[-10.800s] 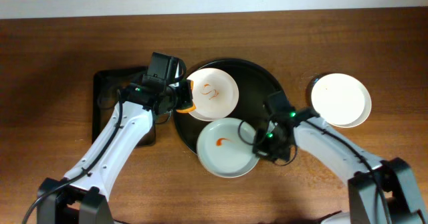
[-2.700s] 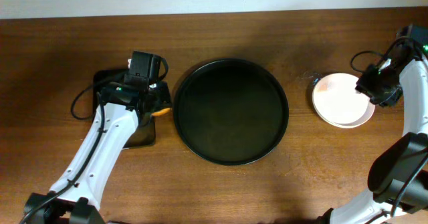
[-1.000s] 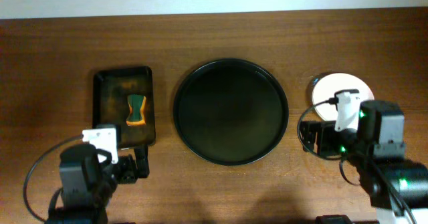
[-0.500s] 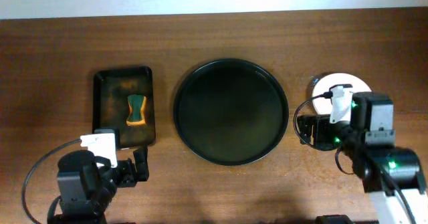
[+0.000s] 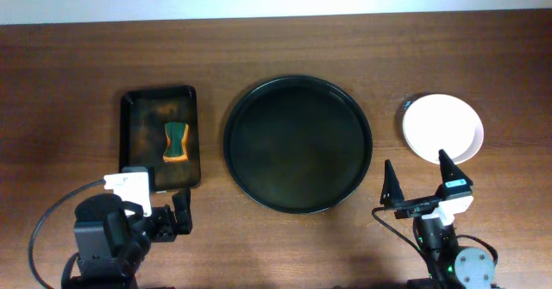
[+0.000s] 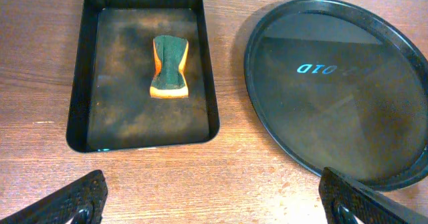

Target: Clean dirty plates on tray and stack at the side

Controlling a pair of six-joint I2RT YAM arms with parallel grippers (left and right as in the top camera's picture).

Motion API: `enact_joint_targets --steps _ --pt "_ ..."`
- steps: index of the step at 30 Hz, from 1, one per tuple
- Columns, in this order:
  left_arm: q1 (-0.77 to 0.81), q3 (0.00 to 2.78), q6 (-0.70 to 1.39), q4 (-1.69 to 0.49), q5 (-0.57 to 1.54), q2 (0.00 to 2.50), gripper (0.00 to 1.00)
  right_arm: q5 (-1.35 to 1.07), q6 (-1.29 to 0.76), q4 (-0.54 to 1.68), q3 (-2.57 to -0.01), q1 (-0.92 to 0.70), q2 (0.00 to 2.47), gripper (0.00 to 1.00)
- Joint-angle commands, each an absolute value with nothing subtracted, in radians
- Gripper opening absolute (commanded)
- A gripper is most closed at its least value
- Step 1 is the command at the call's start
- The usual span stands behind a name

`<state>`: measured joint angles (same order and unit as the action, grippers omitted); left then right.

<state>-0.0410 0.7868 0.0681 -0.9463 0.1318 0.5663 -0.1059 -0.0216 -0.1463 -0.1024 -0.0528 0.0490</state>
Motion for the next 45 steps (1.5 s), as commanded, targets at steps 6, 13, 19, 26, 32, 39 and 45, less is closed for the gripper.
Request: enact_joint_targets --steps 6,13,19,26,32,39,45 --pt "-0.042 0.785 0.049 -0.960 0.142 0.563 0.99 -0.022 0.028 0.078 -0.006 -0.057 0.003 0.99" --pt "-0.042 0.784 0.049 -0.966 0.142 0.563 0.99 -0.021 0.028 0.078 -0.006 -0.058 0.006 0.99" --pt "-0.042 0.785 0.049 -0.966 0.142 0.563 0.99 -0.021 0.028 0.078 -0.006 -0.058 0.006 0.99" --pt "-0.042 0.784 0.048 -0.970 0.132 0.545 0.99 -0.021 0.028 0.078 -0.006 -0.058 0.006 0.99" --pt "0.013 0.496 0.048 -0.753 0.054 0.244 0.99 -0.021 0.028 0.078 -0.006 -0.058 0.006 0.99" --pt "0.013 0.083 0.048 -0.140 0.057 0.015 0.99 -0.021 0.028 0.078 -0.006 -0.058 0.006 0.99" --pt "0.018 0.008 -0.085 -0.076 0.081 0.005 0.99 -0.021 0.028 0.078 -0.006 -0.058 0.006 0.99"
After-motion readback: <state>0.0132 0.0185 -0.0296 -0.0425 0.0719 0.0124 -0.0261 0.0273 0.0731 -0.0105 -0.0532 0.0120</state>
